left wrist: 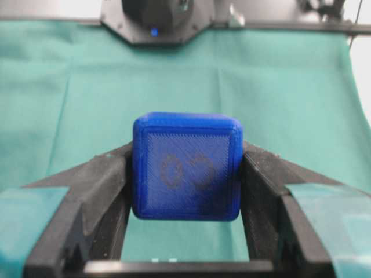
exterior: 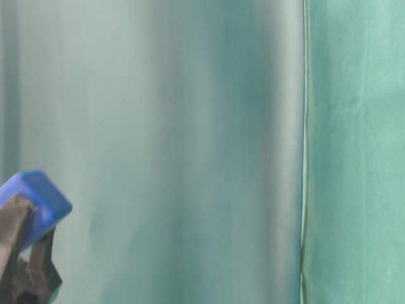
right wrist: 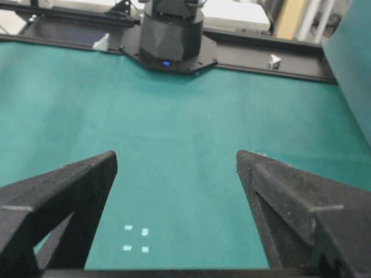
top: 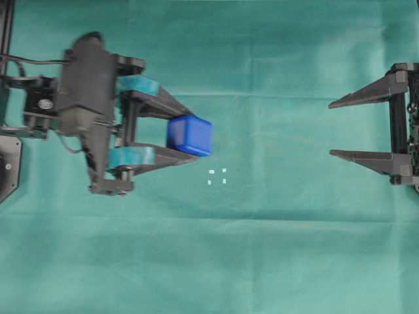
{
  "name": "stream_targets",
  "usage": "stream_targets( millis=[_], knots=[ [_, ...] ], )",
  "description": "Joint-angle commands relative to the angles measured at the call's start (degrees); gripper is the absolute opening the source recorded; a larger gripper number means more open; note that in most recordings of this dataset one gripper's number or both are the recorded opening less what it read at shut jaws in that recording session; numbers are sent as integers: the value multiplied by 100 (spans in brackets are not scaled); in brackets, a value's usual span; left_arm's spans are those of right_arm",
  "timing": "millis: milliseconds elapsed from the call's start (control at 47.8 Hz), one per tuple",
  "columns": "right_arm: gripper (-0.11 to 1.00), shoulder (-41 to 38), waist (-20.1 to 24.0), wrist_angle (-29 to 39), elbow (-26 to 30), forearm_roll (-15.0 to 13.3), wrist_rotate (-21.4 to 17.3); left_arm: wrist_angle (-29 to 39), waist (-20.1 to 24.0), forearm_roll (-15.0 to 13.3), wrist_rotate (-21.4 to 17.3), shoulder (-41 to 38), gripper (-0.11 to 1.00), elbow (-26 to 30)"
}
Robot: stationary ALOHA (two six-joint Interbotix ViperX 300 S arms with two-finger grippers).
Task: Handover the blue block to the right arm after grasping it with the left arm, then place it in the designated position.
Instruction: 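Hold the cube with the left gripper while the right gripper opens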
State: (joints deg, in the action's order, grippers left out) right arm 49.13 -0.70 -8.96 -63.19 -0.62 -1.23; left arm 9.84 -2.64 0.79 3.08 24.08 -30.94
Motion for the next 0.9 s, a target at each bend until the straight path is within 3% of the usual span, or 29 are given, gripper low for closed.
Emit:
stream_targets(
  millis=[0, 209, 753, 879],
  knots=[
    [94, -9, -18, -44, 185, -53, 18, -290, 26, -26, 0, 220, 47, -123],
    [94, -18, -18, -26, 211, -132, 18, -694, 18, -35, 26, 334, 47, -369],
    [94, -26, -18, -26, 237, -132, 53, -712, 26, -44, 35, 290, 47, -360],
    [94, -26, -18, -9, 325, -299, 202, -712, 26, -44, 35, 290, 47, -360]
  ],
)
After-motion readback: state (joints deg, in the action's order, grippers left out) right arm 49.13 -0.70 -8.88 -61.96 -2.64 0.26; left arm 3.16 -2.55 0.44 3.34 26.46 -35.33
